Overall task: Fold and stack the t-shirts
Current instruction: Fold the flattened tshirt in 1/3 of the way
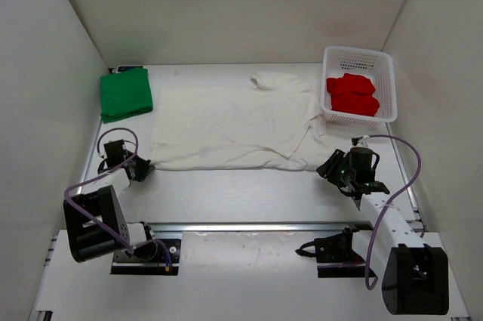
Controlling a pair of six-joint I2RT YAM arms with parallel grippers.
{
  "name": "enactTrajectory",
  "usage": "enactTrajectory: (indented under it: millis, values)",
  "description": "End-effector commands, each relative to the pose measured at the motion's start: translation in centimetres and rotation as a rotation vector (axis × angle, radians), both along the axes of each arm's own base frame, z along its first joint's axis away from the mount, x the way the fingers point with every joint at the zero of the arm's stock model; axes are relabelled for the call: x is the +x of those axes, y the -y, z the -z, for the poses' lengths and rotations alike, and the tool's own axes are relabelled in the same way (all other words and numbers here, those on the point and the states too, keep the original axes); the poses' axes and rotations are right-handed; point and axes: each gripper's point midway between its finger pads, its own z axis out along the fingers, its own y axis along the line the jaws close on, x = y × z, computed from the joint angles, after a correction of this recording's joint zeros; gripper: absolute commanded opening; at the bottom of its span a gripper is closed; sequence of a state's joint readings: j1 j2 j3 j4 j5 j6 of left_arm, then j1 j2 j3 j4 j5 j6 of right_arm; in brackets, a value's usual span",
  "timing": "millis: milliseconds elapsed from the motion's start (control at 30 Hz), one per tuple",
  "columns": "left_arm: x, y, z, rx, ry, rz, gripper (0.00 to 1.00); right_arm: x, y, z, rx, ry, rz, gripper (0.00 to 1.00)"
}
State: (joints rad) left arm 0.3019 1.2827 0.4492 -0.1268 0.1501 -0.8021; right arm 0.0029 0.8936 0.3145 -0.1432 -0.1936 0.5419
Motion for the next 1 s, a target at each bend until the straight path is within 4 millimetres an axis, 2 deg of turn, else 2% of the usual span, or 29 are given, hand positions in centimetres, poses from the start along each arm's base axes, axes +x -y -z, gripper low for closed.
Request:
enactTrajectory:
  millis: [0,100,200,267,300,400,467,500,533,600,700,800,900,933,967]
  values:
    - [1.2,0.1,-0.8,-0.017,0.031,0.019,0.00,1.9,2.2,-2.3,-0.065,0.068,0.071,0.34]
    - [1.2,0.7,-0.4,-0.028,0.024,0.040,0.00,2.7,3.1,-3.3,-0.066,0.085,0.100,0.35]
    - [1.2,0.9,-0.7,-0.023,0.039,0.034,0.00,3.4,4.3,-3.4,-0.107,0.080,0.137,0.37]
    - [1.1,0.9,-0.4,-0.023,0.030,0.033,0.00,3.8,4.7,-3.0,-0.099,0.069,0.148,0.37]
    - [1.0,1.1,-0.4,-0.029,0.024,0.039,0.00,3.5,4.6,-2.0,-0.090,0.038,0.142,0.38]
    - [1.0,1.0,-0.5,-0.033,0.028,0.034,0.00,4.0,4.0,-1.4,-0.068,0.011,0.124,0.34]
    - [1.0,1.2,-0.6,-0.032,0.031,0.038,0.00,4.4,3.6,-1.4,-0.064,0.011,0.098,0.24]
    - [1.1,1.2,-0.7,-0.041,0.036,0.037,0.00,4.6,3.5,-1.4,-0.042,0.015,0.094,0.16]
    - [1.1,1.2,-0.7,-0.048,0.035,0.035,0.00,5.0,3.6,-1.9,-0.037,0.024,0.105,0.14]
    - [1.4,0.9,-1.1,-0.042,0.050,0.027,0.00,5.3,4.1,-2.1,-0.060,0.033,0.121,0.00]
    - [1.6,0.9,-1.2,-0.046,0.049,0.019,0.00,5.9,5.4,-2.7,-0.062,0.045,0.168,0.00]
    - [1.8,1.2,-1.1,-0.060,0.039,0.016,0.00,5.4,7.0,-1.8,-0.043,0.015,0.232,0.00]
    - [2.0,0.3,-1.2,-0.039,0.037,0.004,0.00,5.4,7.6,-1.6,-0.047,0.018,0.266,0.00]
    - [2.0,-0.1,-1.2,-0.023,0.037,-0.005,0.00,5.1,7.4,-1.0,-0.038,-0.003,0.258,0.01]
    - [2.0,0.4,-1.3,-0.033,0.041,0.010,0.00,5.2,7.1,-1.2,-0.022,0.009,0.257,0.09]
